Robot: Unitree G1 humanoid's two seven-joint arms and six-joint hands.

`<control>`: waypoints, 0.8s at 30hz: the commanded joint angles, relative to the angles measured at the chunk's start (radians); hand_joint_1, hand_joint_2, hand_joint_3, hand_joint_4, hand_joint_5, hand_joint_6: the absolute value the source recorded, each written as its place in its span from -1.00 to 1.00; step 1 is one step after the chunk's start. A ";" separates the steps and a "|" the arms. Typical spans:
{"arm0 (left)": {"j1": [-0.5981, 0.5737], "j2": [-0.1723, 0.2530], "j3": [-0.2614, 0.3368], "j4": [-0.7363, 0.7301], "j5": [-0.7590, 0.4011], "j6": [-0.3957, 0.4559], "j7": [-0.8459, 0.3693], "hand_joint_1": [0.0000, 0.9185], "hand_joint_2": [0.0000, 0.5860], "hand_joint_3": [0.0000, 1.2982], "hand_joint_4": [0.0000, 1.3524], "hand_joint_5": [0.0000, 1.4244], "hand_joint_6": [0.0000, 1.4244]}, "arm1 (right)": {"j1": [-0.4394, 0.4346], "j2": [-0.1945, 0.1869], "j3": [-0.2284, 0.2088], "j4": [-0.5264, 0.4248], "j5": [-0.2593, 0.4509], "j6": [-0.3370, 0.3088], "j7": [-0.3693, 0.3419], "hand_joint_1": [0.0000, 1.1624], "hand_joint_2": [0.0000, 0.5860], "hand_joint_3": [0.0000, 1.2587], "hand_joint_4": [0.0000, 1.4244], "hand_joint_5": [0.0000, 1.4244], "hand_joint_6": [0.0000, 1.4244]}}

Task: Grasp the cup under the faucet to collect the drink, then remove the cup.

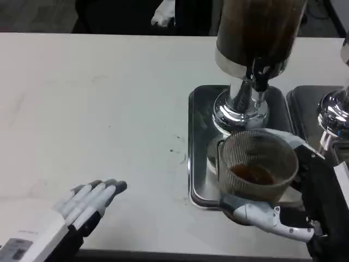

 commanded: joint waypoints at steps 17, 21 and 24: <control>0.000 -0.070 0.019 -0.049 0.109 -0.022 0.117 -1.00 -0.50 -1.00 -1.00 -1.00 -1.00 | 0.055 -0.020 -0.016 -0.063 0.049 -0.035 0.027 0.98 -0.61 0.42 0.31 0.28 0.76; -0.001 -0.081 0.015 -0.064 0.123 -0.015 0.118 -1.00 -0.50 -1.00 -1.00 -1.00 -1.00 | 0.054 -0.020 -0.016 -0.066 0.056 -0.028 0.030 0.98 -0.61 0.42 0.31 0.28 0.76; -0.004 -0.086 0.012 -0.069 0.131 -0.014 0.119 -1.00 -0.50 -1.00 -1.00 -1.00 -1.00 | 0.053 -0.024 -0.017 -0.070 0.059 -0.022 0.035 0.98 -0.61 0.42 0.31 0.28 0.76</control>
